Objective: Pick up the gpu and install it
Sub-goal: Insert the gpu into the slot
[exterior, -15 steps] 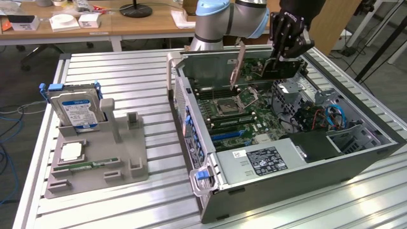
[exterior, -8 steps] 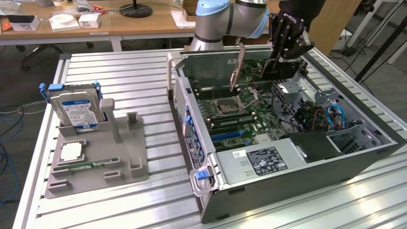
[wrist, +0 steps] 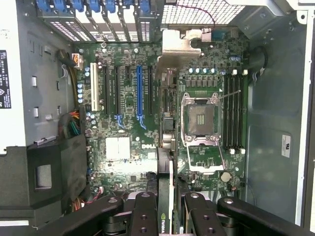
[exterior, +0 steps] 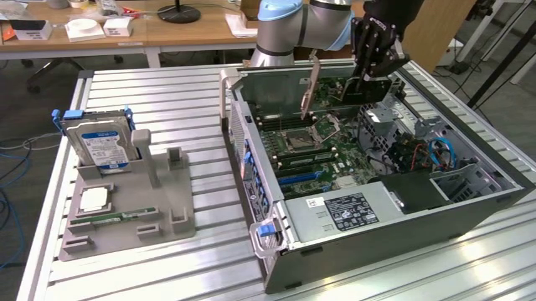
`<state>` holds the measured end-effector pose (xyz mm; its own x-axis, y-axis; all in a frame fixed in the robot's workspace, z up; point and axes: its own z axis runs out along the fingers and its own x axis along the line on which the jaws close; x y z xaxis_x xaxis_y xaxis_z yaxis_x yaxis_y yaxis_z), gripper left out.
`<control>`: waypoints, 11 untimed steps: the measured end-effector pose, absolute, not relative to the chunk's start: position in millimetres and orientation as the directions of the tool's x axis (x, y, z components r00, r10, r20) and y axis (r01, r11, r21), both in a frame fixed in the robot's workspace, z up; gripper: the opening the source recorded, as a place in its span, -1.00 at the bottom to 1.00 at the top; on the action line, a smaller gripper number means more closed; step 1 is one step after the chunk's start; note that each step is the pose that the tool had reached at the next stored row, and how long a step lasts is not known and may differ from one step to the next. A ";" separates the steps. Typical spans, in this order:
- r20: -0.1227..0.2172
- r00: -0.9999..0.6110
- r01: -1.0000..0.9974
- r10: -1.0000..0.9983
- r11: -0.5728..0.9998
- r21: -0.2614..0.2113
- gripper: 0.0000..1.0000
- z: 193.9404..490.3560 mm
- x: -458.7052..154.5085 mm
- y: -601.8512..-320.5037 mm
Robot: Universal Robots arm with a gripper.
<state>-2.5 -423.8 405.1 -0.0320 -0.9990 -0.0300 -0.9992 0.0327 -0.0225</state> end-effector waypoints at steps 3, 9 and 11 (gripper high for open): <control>-0.030 -0.030 -0.999 -0.999 0.031 -0.023 -0.47 404.0 -3.5 -422.6; -0.030 -0.026 -0.999 -0.999 0.027 -0.025 -0.47 401.7 -5.2 -421.6; -0.030 -0.025 -0.999 -0.999 0.026 -0.025 -0.47 401.0 -5.7 -421.4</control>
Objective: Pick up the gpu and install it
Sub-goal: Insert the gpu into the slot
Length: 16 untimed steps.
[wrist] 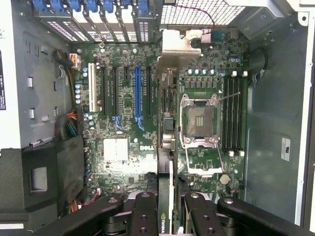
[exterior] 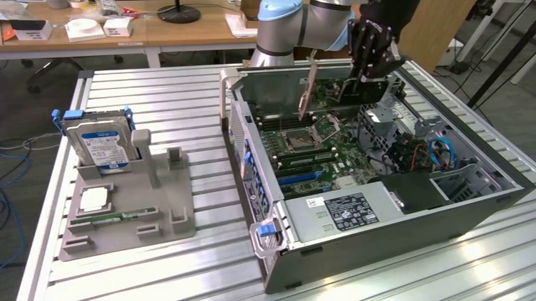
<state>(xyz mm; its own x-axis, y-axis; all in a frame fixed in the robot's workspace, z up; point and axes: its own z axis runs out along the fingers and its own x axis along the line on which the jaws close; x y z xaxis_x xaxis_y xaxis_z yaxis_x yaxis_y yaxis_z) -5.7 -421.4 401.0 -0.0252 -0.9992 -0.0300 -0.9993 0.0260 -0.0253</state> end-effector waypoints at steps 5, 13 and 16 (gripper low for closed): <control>-0.030 -0.023 -0.999 -0.999 0.024 -0.026 -0.47 399.1 -7.0 -421.1; -0.030 -0.020 -0.999 -0.999 0.021 -0.028 -0.47 396.3 -8.7 -420.7; -0.030 -0.020 -0.999 -0.999 0.021 -0.028 -0.47 395.4 -9.3 -420.6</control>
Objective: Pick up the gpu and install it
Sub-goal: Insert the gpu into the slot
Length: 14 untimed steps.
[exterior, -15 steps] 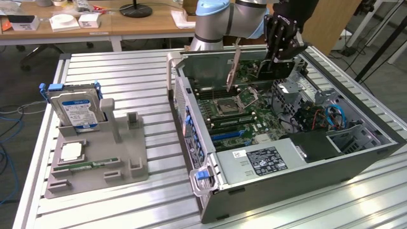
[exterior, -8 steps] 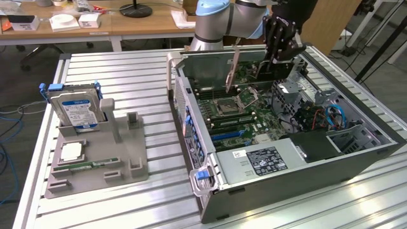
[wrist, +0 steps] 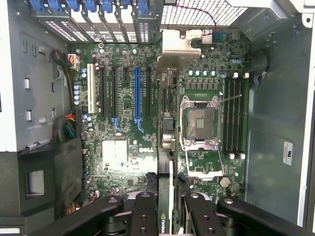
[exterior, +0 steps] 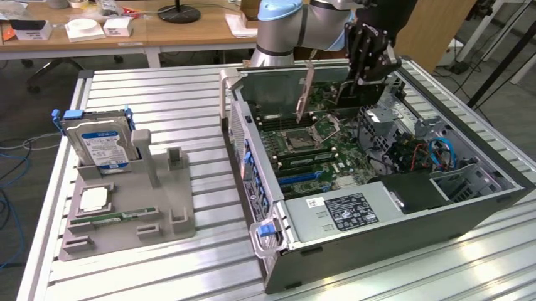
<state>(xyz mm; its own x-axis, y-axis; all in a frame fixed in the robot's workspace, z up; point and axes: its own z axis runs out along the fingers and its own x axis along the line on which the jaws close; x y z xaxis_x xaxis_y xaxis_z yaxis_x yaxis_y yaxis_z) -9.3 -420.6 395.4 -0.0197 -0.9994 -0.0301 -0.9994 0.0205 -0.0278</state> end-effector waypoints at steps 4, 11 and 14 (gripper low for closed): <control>-0.030 -0.019 -0.999 -0.999 0.020 -0.028 -0.47 394.4 -10.0 -420.6; -0.030 -0.019 -0.999 -0.999 0.020 -0.028 -0.47 393.4 -10.3 -420.6; -0.030 -0.019 -0.999 -0.999 0.020 -0.028 -0.47 393.1 -10.3 -420.5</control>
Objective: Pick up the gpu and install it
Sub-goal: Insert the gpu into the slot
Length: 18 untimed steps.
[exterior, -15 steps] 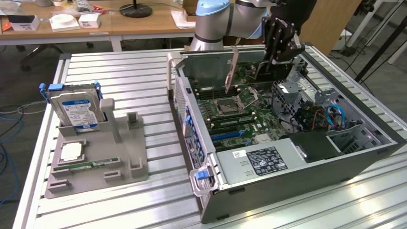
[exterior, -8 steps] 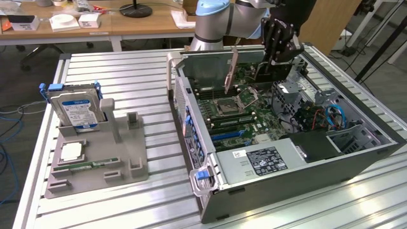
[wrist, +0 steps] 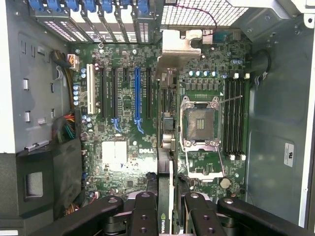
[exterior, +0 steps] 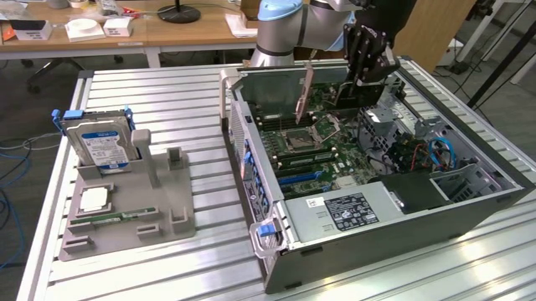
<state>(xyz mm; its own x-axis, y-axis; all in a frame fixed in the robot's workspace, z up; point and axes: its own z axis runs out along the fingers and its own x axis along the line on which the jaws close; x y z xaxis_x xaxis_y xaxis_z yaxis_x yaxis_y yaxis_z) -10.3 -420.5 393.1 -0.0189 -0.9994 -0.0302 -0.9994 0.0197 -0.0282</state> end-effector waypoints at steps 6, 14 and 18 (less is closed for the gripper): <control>-0.030 -0.019 -0.999 -0.999 0.020 -0.029 -0.47 390.5 -10.4 -420.6; -0.030 -0.023 -0.999 -0.999 0.024 -0.029 -0.47 388.0 -10.6 -419.0; -0.030 -0.031 -0.999 -0.999 0.032 -0.029 -0.47 387.1 -11.0 -416.8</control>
<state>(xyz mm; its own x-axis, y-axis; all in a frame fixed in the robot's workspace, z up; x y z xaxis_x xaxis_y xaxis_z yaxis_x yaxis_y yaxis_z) -11.0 -416.8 387.1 -0.0314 -0.9991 -0.0301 -0.9990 0.0322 -0.0295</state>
